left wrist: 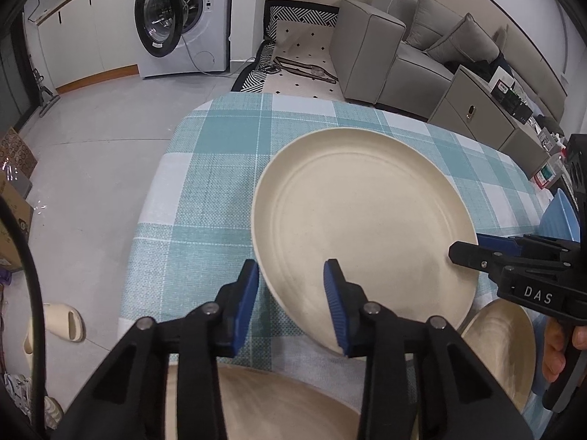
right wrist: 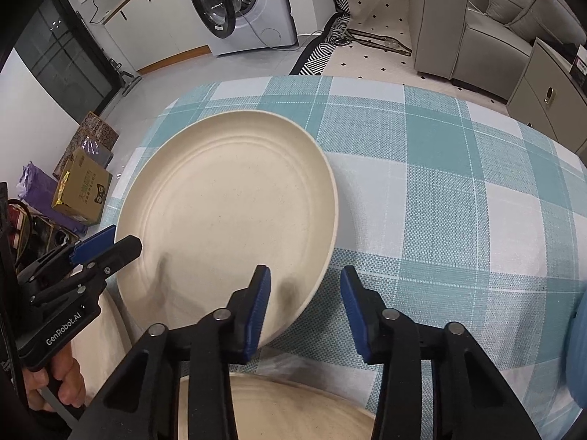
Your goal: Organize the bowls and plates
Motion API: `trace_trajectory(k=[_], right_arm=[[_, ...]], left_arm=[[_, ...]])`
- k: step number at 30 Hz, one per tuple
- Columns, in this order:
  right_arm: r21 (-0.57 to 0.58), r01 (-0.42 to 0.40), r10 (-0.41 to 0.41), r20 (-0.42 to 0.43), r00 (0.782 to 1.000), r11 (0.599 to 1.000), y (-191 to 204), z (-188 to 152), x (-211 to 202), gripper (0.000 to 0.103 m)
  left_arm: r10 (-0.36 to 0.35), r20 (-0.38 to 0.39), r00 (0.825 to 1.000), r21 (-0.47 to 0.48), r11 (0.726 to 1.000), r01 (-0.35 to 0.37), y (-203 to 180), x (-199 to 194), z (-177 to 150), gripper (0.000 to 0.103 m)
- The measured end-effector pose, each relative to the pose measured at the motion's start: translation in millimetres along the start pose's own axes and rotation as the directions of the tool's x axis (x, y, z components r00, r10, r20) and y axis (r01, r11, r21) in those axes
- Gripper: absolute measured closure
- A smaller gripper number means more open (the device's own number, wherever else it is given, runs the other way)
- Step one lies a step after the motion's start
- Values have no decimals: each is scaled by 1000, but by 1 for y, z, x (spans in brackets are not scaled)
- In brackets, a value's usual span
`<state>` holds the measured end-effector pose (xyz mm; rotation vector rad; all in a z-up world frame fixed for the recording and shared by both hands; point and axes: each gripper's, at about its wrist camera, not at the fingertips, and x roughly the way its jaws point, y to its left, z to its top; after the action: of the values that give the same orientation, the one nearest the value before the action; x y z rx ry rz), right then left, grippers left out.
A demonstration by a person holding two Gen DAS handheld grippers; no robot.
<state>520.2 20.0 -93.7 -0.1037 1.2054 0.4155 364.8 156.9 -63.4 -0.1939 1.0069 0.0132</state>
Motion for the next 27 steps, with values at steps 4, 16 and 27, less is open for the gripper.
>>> trace_trajectory(k=[4, 16, 27], right_arm=[[-12, 6, -6, 5, 1000, 1000, 2, -1, 0, 80], [-37, 75, -73, 40, 997, 997, 6, -4, -9, 87], [-61, 92, -87, 80, 993, 994, 12, -10, -27, 87]], left_arm=[[22, 6, 1000, 12, 1000, -22, 2, -1, -1, 79], [53, 33, 998, 45, 998, -54, -4, -5, -4, 84], [50, 80, 996, 41, 998, -53, -6, -27, -6, 84]])
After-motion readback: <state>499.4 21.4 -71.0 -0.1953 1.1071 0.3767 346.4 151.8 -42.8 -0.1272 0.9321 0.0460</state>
